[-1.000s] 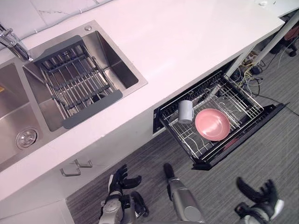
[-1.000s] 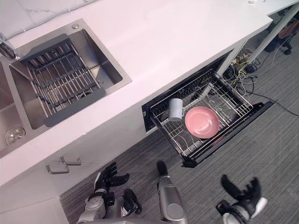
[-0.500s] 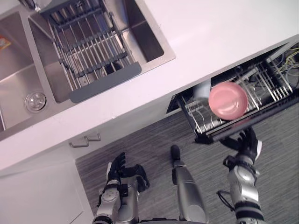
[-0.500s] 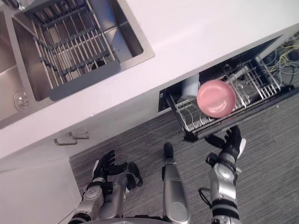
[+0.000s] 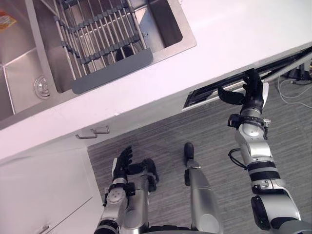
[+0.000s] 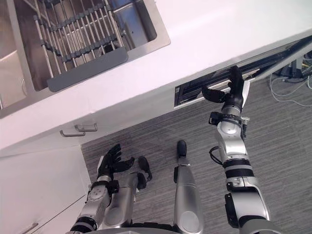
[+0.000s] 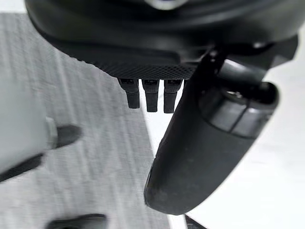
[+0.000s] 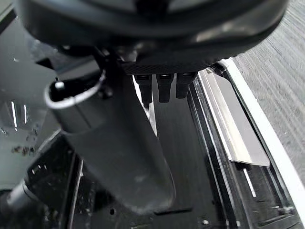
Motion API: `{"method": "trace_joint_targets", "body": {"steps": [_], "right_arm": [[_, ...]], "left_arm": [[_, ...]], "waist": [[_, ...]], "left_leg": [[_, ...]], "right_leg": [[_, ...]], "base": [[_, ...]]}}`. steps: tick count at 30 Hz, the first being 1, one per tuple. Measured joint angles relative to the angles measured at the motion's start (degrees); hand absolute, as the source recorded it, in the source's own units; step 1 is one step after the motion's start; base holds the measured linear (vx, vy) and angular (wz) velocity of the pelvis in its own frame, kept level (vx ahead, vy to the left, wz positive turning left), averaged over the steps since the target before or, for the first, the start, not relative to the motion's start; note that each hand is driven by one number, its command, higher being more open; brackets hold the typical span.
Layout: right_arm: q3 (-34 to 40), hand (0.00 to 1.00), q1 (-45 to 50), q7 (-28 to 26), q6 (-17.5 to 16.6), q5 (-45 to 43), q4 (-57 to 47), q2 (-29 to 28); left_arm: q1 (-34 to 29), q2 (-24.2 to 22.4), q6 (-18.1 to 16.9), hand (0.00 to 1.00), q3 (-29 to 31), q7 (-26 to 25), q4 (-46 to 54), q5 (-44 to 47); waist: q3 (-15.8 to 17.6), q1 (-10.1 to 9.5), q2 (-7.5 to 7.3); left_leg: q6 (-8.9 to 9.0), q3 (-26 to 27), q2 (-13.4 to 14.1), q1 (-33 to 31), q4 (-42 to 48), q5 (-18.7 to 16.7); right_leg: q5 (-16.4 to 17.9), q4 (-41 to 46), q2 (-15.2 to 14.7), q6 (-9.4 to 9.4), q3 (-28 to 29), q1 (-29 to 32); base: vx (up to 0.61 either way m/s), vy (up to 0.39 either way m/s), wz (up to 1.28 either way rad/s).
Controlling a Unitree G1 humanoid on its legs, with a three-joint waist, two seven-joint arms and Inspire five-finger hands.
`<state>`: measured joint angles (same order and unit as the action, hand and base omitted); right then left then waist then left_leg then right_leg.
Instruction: Walk over to the sink, pick up the cup, carry it to the dishwasher, place the cup inside the dishwasher, then close the dishwasher door
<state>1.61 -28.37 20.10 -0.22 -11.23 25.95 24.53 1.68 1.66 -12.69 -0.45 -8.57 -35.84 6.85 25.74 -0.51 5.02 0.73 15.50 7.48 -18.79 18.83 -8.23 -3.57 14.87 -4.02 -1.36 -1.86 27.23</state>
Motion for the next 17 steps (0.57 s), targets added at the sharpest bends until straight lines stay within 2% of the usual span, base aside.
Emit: {"method": "trace_joint_targets", "body": {"steps": [2,5,8,12,17], "right_arm": [[-0.11,0.9,4.27,-2.75,-0.26,2.0,-2.32,-0.47],[1.4,0.9,12.94,-5.5,-2.38,2.61,-6.41,-4.26],[1.26,0.9,23.41,-10.67,-4.61,5.35,-6.99,-6.2],[1.33,0.9,33.43,-14.49,-4.82,9.46,-3.53,-12.38],[1.51,0.9,36.5,-15.97,-4.8,13.01,4.34,-15.84]], "left_arm": [[0.0,0.42,0.01,0.9,-0.01,0.02,0.03,0.0],[-0.34,1.73,0.34,0.9,-0.16,0.42,-0.26,-0.06],[-2.12,3.17,1.35,0.9,-0.06,1.45,-0.93,-0.06],[-5.69,4.83,1.73,0.9,0.13,2.69,-0.94,-0.14],[-7.67,6.29,2.62,0.9,0.74,3.87,-1.1,-0.9]], "waist": [[-0.05,-0.04,0.0],[-0.9,0.19,-0.02],[-5.59,0.46,-0.33],[-12.06,0.69,-1.9],[-15.64,0.87,-4.23]], "left_leg": [[0.5,-1.45,-0.04,1.56,-1.64,0.66],[1.5,-4.54,-0.27,4.44,-4.89,2.29],[1.9,-7.64,-0.39,6.75,-7.66,3.59],[2.15,-10.34,-0.65,11.44,-10.69,3.81],[2.18,-11.89,-1.38,14.62,-12.29,3.8]], "right_leg": [[0.47,-0.79,0.04,0.39,-1.58,-1.99],[0.97,-2.99,0.23,0.73,-4.79,-6.16],[2.23,-4.08,0.12,0.81,-8.03,-9.34],[3.54,-5.81,-0.13,0.62,-11.17,-15.25],[3.32,-9.01,-0.54,0.12,-12.97,-20.12]], "base": [[-0.01,-0.084,0.4],[0.03,-0.073,0.48],[0.11,-0.039,0.53],[0.15,0.002,0.39],[0.09,0.043,0.21]]}}
